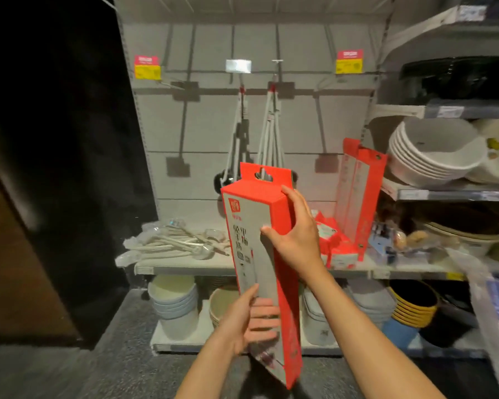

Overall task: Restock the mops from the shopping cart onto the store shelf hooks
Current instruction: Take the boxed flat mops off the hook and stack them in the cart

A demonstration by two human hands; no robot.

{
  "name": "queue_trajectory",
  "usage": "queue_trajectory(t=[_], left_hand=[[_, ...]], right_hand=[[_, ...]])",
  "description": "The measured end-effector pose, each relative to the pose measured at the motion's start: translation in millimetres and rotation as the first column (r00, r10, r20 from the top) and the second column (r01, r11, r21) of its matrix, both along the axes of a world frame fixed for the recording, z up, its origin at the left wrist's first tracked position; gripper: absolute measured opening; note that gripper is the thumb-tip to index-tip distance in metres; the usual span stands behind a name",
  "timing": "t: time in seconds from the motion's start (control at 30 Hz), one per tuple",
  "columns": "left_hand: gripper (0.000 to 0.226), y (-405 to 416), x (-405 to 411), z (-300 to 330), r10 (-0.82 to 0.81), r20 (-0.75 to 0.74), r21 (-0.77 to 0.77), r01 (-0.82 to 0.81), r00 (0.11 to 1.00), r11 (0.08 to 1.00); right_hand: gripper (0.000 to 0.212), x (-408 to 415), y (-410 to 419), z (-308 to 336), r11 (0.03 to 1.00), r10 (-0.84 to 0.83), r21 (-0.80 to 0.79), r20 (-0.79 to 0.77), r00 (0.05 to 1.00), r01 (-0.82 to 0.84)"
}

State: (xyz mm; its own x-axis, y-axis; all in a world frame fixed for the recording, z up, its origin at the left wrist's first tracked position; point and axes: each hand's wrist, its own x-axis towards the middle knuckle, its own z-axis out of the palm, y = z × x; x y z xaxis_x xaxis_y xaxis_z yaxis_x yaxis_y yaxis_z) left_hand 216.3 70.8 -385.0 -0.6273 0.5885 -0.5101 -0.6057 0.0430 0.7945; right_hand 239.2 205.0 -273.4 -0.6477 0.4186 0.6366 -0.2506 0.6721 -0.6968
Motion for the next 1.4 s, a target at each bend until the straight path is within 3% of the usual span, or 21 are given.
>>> queue_trajectory(t=[0.07, 0.13, 0.27, 0.33, 0.47, 0.67, 0.9, 1.1, 1.4], left_hand=[[0.035, -1.7, -20.2, 9.6, 0.207, -0.252, 0.018, -0.209, 0.945, 0.978], [0.027, -1.2, -38.8, 20.4, 0.411, -0.417, 0.116, -0.400, 0.811, 0.909], [0.036, -0.5, -77.9, 46.1, 0.498, -0.638, 0.216, -0.484, 0.587, 0.848], [0.032, -2.9, -93.5, 65.4, 0.499, -0.631, 0.275, -0.430, 0.595, 0.860], [0.047, -18.8, -118.3, 88.9, 0.512, -0.627, 0.335, -0.390, 0.587, 0.858], [0.024, -50.1, -167.2, 109.8, 0.541, -0.625, 0.385, -0.382, 0.563, 0.840], [0.032, -88.1, -242.6, 141.6, 0.503, -0.693, 0.385, -0.326, 0.516, 0.864], [0.027, -120.2, -304.9, 164.0, 0.417, -0.750, 0.337, -0.246, 0.513, 0.909], [0.044, -138.3, -381.8, 173.1, 0.361, -0.802, 0.271, -0.248, 0.476, 0.930]], right_hand=[[0.081, -12.2, 14.0, 7.3, 0.997, 0.078, -0.001, 0.000, 0.997, -0.078], [0.081, -22.1, 25.4, 14.6, 0.989, 0.146, -0.031, 0.000, 0.989, -0.145], [0.083, -42.3, 34.4, 24.2, 0.939, 0.320, -0.130, -0.015, 0.947, -0.320], [0.081, -55.0, 32.9, 27.1, 0.901, 0.408, -0.149, -0.023, 0.913, -0.407], [0.079, -85.8, 24.4, 30.6, 0.857, 0.483, -0.188, -0.032, 0.875, -0.480], [0.081, -145.5, -7.1, 42.7, 0.835, 0.512, -0.193, -0.070, 0.856, -0.515], [0.050, -235.1, -63.6, 51.9, 0.880, 0.330, -0.303, -0.166, 0.929, -0.367], [0.048, -288.0, -107.6, 67.1, 0.880, 0.248, -0.355, -0.223, 0.943, -0.315], [0.050, -336.9, -128.3, 75.6, 0.894, 0.197, -0.352, -0.245, 0.949, -0.277]])
